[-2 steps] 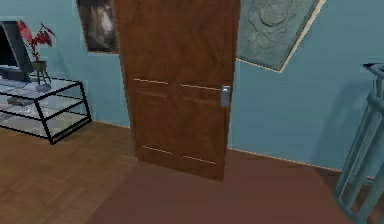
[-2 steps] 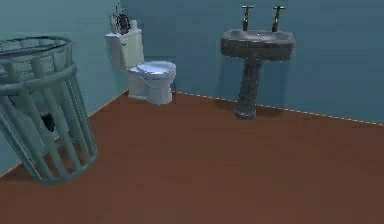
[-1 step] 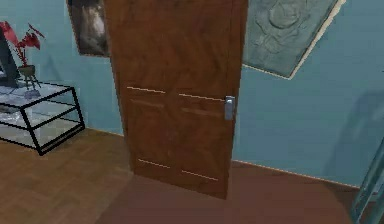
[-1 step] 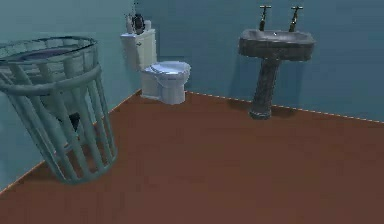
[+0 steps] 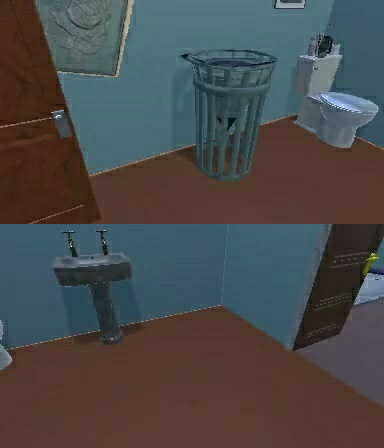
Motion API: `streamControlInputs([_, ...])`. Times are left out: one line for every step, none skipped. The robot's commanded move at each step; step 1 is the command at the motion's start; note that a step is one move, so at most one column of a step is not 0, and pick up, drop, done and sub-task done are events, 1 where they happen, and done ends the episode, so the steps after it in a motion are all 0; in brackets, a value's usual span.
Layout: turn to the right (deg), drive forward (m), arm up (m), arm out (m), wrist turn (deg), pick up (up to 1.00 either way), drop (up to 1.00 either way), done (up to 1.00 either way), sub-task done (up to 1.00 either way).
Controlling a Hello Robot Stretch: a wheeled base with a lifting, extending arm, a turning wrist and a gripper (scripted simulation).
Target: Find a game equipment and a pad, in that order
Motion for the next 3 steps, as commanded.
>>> streamControlInputs([45.0,0.00,0.00,0.00,0.0,0.00,0.00,0.00,0.00])
streamControlInputs([0.0,0.05,0.00,0.00,0.0,0.00,0.00,0.00,0.00])
streamControlInputs([-45.0,0.00,0.00,0.00,0.0,0.00,0.00,0.00,0.00])
